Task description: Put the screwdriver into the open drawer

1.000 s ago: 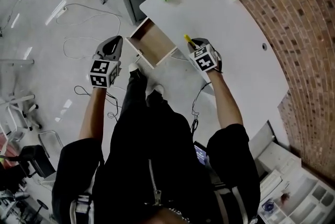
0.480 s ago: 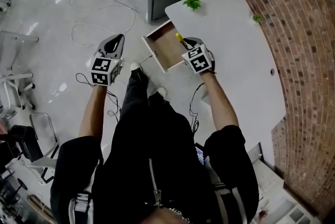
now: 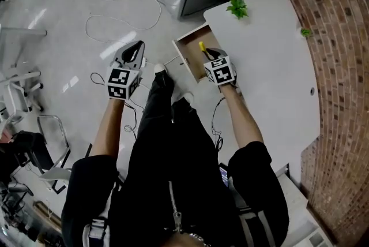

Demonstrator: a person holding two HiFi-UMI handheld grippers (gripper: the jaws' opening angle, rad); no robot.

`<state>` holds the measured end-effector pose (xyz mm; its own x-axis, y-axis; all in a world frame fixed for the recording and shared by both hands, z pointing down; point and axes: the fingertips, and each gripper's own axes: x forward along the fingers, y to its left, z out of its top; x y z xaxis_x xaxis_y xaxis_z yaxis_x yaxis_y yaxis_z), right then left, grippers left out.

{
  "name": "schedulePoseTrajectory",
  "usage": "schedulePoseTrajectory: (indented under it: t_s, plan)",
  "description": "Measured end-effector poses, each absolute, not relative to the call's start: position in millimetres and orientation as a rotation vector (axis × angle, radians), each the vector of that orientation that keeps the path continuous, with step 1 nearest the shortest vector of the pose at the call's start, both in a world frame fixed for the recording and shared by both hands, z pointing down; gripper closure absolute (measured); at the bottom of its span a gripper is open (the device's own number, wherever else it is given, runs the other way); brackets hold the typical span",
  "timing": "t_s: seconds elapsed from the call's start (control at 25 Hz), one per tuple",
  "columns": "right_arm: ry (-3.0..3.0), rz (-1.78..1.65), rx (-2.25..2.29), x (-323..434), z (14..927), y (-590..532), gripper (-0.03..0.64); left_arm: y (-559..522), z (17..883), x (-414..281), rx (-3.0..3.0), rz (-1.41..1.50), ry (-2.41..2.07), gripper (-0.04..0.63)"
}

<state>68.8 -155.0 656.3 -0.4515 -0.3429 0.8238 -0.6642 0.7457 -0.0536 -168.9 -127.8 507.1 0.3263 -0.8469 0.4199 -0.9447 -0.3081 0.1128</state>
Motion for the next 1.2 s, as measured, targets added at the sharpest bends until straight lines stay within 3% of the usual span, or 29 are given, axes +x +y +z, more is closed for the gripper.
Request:
schedulePoseTrajectory:
  t_s: [1.2]
  plan:
    - [-1.725,0.839,0.666,68,958,-162,0.541,-137,688,-220,2.005,0.437,-1.528,0.569]
